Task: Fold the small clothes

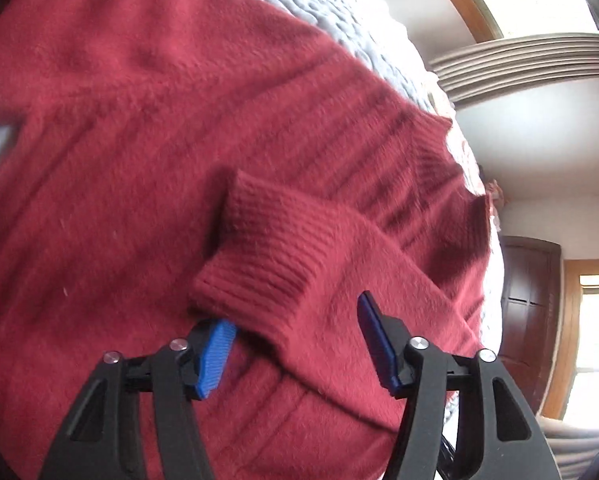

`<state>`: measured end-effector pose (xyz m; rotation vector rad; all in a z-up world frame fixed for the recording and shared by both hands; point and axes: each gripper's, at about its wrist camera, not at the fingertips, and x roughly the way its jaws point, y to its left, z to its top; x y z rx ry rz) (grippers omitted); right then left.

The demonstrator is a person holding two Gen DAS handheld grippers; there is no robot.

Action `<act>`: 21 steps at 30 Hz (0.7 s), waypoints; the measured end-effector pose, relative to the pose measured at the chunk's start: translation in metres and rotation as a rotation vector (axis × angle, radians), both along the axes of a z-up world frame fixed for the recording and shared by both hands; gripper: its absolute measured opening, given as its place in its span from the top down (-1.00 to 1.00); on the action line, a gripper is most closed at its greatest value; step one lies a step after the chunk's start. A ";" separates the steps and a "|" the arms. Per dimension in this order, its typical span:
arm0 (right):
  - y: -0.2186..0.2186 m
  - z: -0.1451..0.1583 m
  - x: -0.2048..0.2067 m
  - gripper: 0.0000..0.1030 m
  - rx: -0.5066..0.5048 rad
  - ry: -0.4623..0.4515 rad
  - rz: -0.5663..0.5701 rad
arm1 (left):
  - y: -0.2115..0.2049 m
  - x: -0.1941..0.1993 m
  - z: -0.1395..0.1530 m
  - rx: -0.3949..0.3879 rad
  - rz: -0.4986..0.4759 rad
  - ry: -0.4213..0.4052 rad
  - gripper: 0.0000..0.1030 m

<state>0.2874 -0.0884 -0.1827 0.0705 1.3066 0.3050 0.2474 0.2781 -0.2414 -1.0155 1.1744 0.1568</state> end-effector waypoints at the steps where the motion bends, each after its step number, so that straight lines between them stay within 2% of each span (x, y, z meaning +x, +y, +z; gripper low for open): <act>1: 0.004 -0.002 0.003 0.13 -0.002 0.000 0.003 | 0.002 0.003 -0.001 0.008 0.008 0.009 0.27; 2: 0.005 -0.003 0.004 0.13 -0.003 0.001 0.005 | 0.005 0.005 -0.002 0.010 0.024 0.007 0.51; 4: 0.008 -0.006 0.004 0.13 -0.011 0.001 0.013 | 0.006 0.006 0.007 0.041 0.040 -0.033 0.76; 6: 0.011 -0.012 0.006 0.13 -0.015 -0.004 0.021 | -0.002 0.006 0.030 0.137 0.000 -0.136 0.77; 7: 0.012 -0.013 0.006 0.13 -0.017 -0.005 0.024 | -0.011 0.006 0.046 0.222 -0.051 -0.204 0.77; 9: 0.012 -0.015 0.006 0.13 -0.020 -0.006 0.028 | -0.026 0.004 0.062 0.346 -0.124 -0.263 0.67; 10: 0.013 -0.016 0.005 0.11 -0.022 -0.006 0.031 | -0.029 0.003 0.061 0.397 -0.152 -0.259 0.51; 11: 0.013 -0.016 0.005 0.11 -0.026 -0.005 0.035 | -0.029 0.004 0.054 0.431 -0.167 -0.223 0.24; 12: 0.014 -0.015 0.005 0.10 -0.029 -0.006 0.038 | -0.026 0.005 0.045 0.461 -0.167 -0.170 0.14; 14: 0.021 -0.014 0.004 0.10 -0.035 -0.007 0.040 | -0.013 0.004 0.035 0.476 -0.144 -0.104 0.09; 16: 0.022 -0.009 0.001 0.10 -0.033 -0.017 0.037 | 0.001 -0.006 0.035 0.480 -0.091 -0.073 0.09; 18: 0.024 0.000 -0.003 0.10 -0.021 -0.036 0.038 | 0.002 -0.013 0.045 0.482 -0.083 -0.093 0.07; 21: 0.028 0.008 -0.004 0.10 0.005 -0.048 0.037 | -0.013 -0.012 0.063 0.489 -0.170 -0.148 -0.04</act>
